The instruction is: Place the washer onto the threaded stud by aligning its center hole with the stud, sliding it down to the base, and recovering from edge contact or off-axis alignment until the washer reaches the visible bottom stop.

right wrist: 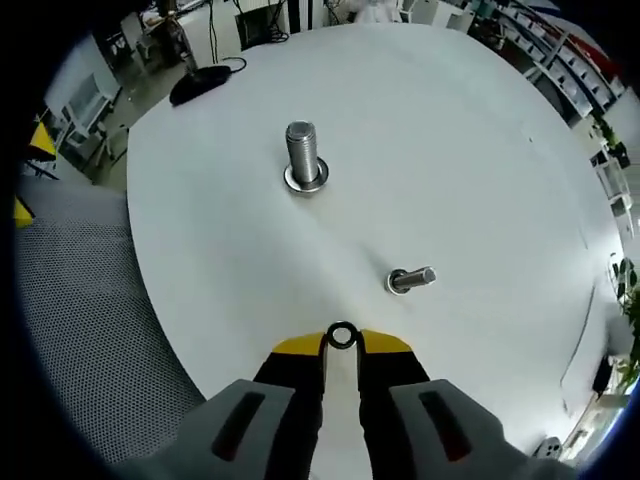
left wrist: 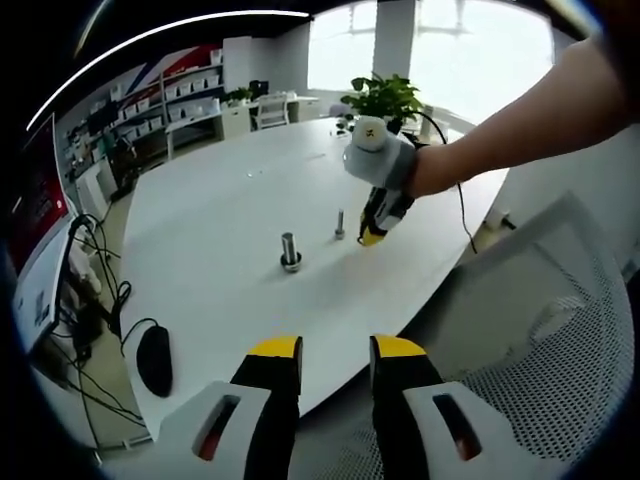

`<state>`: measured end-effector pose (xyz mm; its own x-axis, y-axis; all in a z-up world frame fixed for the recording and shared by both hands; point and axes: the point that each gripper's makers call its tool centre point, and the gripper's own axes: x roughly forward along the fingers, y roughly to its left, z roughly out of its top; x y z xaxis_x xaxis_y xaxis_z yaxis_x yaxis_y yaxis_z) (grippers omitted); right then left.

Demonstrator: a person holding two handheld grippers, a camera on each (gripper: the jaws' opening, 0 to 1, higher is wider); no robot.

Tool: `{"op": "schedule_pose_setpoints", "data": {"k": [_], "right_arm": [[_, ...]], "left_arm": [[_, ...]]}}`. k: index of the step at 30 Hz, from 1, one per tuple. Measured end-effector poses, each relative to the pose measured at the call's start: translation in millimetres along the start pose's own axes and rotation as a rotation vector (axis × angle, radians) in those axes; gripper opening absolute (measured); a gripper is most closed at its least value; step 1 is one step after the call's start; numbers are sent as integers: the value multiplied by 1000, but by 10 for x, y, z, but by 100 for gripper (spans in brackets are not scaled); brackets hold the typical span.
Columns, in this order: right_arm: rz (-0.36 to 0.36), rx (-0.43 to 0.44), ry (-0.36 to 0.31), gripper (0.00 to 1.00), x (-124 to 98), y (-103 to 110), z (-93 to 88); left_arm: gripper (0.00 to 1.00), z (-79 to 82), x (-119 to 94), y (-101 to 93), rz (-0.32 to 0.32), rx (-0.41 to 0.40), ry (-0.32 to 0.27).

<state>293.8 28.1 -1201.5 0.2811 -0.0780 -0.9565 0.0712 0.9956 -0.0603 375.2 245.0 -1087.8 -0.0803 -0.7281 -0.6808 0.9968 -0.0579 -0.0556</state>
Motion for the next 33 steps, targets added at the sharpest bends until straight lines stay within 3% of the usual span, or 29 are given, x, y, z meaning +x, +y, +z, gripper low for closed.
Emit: {"op": "schedule_pose_setpoints", "data": {"k": [4,10,13,19,24,33], "right_arm": [[-19,13,-10,14,-145,-44,51],[-34,16,-24,14,-174,-191,80],[-51,-38,-29,14,-245,-202,158],[-67,-65,-51,14,-299,-269,275],[-72,-77,-51,14,-190,-371,288],[-80,-91,-65,14,-157,-337,373]], "left_arm": [[25,-7,23,8,-1,1,2],[25,-9,6,-5,-5,2,5],[25,-15,28,4,-5,3,5],[25,-6,14,-6,-8,3,2],[25,-13,13,1,-7,0,3],[25,-15,21,7,-7,-6,3]]}}
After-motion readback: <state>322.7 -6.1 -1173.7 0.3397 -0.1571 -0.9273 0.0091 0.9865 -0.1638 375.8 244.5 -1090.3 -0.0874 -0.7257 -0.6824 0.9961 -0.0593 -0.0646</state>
